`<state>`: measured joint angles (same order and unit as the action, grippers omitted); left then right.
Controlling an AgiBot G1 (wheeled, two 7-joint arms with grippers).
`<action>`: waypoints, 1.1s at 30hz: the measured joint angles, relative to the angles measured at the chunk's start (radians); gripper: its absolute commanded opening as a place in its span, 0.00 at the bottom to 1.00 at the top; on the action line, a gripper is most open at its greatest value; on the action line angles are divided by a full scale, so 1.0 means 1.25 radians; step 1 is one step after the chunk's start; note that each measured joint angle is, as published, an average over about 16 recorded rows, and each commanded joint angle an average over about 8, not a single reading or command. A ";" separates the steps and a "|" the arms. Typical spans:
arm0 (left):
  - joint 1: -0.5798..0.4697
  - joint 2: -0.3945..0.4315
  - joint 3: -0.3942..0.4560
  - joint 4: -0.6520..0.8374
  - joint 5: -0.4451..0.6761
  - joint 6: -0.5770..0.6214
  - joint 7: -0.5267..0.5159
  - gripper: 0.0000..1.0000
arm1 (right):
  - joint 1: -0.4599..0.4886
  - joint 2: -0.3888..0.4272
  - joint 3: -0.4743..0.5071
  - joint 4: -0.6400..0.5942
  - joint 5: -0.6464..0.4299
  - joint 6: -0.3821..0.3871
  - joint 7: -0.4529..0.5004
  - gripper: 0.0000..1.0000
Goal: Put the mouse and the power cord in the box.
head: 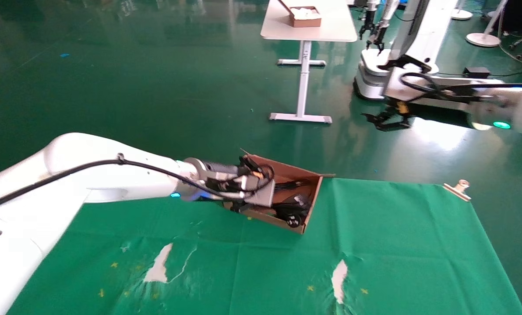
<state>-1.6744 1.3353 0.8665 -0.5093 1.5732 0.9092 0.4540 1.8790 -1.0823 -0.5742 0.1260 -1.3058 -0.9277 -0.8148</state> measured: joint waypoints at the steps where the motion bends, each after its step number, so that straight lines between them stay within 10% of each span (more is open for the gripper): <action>1: 0.006 -0.007 -0.006 -0.007 -0.008 0.006 -0.006 1.00 | -0.006 0.003 0.002 0.008 0.004 -0.003 0.007 1.00; 33: 0.270 -0.325 -0.264 -0.348 -0.379 0.264 -0.288 1.00 | -0.344 0.201 0.126 0.494 0.245 -0.242 0.428 1.00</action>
<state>-1.3373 0.9285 0.5363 -0.9445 1.0993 1.2387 0.0934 1.4495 -0.8316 -0.4171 0.7438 -0.9991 -1.2302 -0.2804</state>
